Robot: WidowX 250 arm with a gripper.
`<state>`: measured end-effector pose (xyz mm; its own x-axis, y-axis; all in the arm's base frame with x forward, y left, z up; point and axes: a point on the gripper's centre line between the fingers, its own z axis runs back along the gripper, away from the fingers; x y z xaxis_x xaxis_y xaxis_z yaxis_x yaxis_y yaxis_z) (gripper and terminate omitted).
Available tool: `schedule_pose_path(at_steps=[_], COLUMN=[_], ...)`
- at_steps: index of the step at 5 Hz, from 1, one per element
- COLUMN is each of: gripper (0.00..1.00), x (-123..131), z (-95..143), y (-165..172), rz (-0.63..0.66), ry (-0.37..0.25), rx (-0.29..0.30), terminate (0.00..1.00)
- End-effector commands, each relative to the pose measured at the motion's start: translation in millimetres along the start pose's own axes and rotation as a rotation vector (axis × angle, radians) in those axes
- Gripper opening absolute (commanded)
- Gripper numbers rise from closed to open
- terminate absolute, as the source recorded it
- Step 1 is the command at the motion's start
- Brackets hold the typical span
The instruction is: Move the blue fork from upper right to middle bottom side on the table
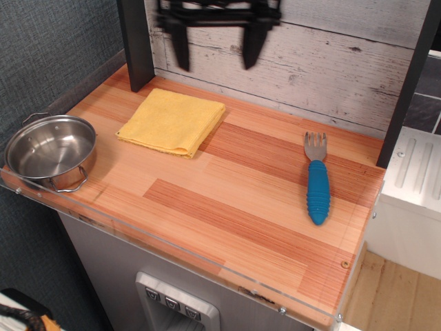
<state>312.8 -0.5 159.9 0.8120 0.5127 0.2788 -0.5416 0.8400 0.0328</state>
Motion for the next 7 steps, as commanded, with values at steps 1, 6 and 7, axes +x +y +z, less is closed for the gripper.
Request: schedule_pose_path(at_steps=[1, 6, 7], gripper=[1.0, 1.0, 1.0], x=[3, -32, -36], z=[-14, -95, -106], y=[-48, -102, -103], rz=[-0.036, -0.064, -0.104], ry=[-0.064, 0.122, 0.172], rx=[-0.07, -0.172, -0.068], terminate=[0.0, 0.0, 0.0])
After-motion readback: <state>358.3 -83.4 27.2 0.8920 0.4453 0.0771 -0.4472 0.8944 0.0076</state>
